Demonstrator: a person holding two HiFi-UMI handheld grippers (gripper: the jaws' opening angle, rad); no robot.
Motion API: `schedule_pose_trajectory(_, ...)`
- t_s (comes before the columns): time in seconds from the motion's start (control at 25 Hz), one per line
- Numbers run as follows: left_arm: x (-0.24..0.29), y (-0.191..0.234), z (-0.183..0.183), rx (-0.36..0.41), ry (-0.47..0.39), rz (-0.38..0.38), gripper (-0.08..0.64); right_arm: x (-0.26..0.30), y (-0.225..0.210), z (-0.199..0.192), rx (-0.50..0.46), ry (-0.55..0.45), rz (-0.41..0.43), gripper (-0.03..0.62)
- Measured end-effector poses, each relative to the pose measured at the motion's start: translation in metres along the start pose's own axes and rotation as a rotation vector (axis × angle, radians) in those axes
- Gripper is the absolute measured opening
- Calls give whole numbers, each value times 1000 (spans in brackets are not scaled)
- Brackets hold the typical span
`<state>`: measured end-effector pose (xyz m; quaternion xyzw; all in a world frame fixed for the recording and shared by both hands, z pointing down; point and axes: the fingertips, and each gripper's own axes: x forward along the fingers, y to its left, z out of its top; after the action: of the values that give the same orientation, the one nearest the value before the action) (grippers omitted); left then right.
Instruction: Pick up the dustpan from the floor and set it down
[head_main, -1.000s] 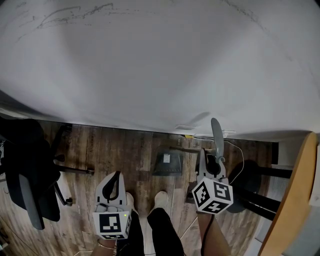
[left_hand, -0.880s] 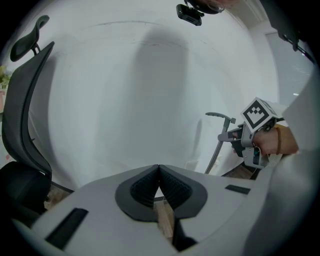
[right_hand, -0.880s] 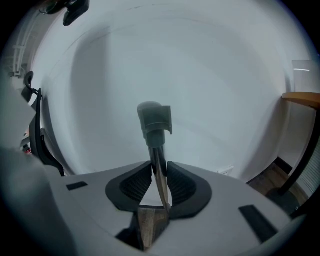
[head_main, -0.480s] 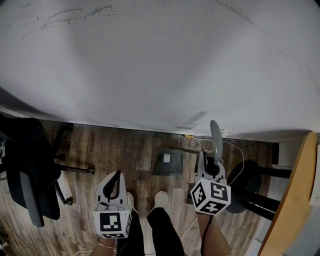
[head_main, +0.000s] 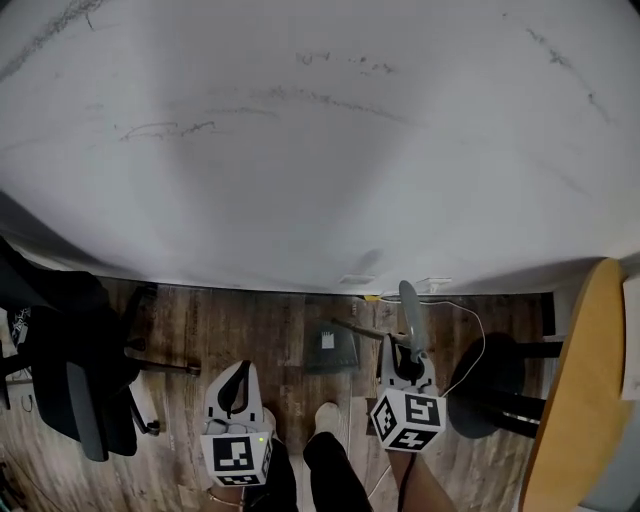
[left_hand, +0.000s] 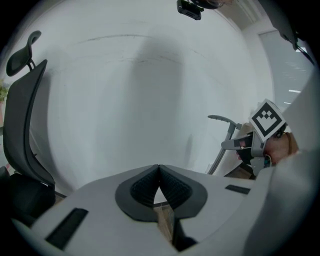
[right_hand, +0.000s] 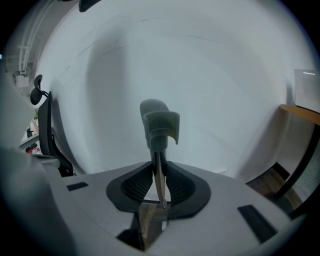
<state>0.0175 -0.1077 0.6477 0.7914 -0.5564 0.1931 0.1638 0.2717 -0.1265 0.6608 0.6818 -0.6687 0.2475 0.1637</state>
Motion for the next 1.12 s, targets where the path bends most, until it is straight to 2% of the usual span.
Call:
schedule_pose_trajectory(0.2, -20, -11, 50, 10, -35, -8, 17, -41, 12, 41, 7, -31, 30, 101)
schedule_pose_trajectory(0.48, -42, -28, 127, 73, -63, -47, 17, -89, 27, 119, 30, -82, 58, 100)
schedule_pose_trajectory(0.84, -74, -69, 234, 75, -195, -113, 17, -156, 39, 230, 12, -211, 88, 98)
schedule_pose_trajectory(1.12, -90, -75, 310, 83, -314, -105, 17, -199, 33, 294, -10, -334, 92, 94)
